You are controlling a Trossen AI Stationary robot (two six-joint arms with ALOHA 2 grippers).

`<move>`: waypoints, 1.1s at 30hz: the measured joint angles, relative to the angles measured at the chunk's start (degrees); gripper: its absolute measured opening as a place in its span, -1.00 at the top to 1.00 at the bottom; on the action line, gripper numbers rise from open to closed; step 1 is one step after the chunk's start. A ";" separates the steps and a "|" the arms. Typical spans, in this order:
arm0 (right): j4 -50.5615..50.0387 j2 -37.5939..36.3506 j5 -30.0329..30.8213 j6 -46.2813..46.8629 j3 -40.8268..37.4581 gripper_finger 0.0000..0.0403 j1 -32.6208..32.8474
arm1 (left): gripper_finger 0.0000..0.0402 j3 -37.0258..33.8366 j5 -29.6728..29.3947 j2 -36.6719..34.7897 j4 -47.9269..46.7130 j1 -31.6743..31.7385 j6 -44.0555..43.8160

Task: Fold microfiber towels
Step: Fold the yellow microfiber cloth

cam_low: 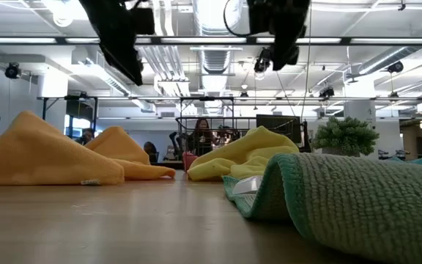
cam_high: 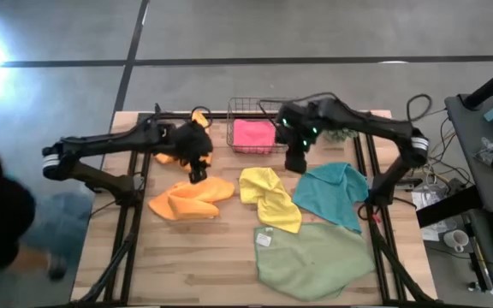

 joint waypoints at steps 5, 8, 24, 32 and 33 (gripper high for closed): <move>4.94 -6.51 7.47 10.91 -9.92 0.47 9.78 | 0.16 -0.89 -0.02 -0.98 0.32 -6.24 -1.34; 7.51 -9.25 11.57 16.01 -14.74 0.50 16.19 | 0.16 -1.38 -0.03 -0.96 1.44 -9.45 -2.12; 16.43 -8.90 14.63 38.82 -28.26 0.37 36.98 | 0.16 -2.45 -0.13 3.61 5.97 -20.60 -7.42; 25.98 -5.08 14.65 35.11 -33.98 0.06 39.31 | 0.16 -2.47 -0.28 6.25 6.54 -21.19 -7.25; 27.31 -4.48 14.64 33.93 -34.63 0.04 39.49 | 0.16 -2.47 -0.28 6.46 6.38 -21.17 -7.25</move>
